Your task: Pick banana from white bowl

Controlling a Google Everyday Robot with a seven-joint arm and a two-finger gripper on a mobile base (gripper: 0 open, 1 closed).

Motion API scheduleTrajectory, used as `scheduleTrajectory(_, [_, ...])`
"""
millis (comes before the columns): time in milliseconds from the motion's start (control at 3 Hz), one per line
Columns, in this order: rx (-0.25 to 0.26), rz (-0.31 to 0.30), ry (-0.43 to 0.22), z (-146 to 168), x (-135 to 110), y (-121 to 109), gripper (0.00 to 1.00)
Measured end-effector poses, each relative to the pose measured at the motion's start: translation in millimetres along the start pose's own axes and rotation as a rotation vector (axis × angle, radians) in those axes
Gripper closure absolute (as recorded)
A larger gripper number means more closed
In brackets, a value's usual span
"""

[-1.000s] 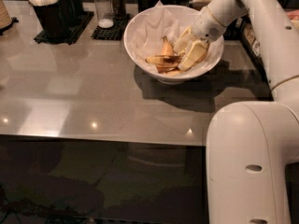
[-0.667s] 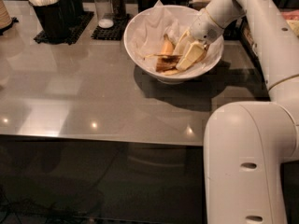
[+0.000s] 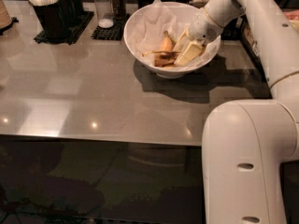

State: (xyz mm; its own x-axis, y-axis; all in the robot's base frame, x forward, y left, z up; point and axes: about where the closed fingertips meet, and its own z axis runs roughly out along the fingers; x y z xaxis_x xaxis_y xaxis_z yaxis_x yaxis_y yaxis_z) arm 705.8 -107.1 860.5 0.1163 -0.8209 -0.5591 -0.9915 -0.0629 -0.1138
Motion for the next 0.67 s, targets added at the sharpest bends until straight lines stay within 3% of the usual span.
scheduleTrajectory(667, [0.118, -0.039, 0.055, -65, -53, 13, 1.0])
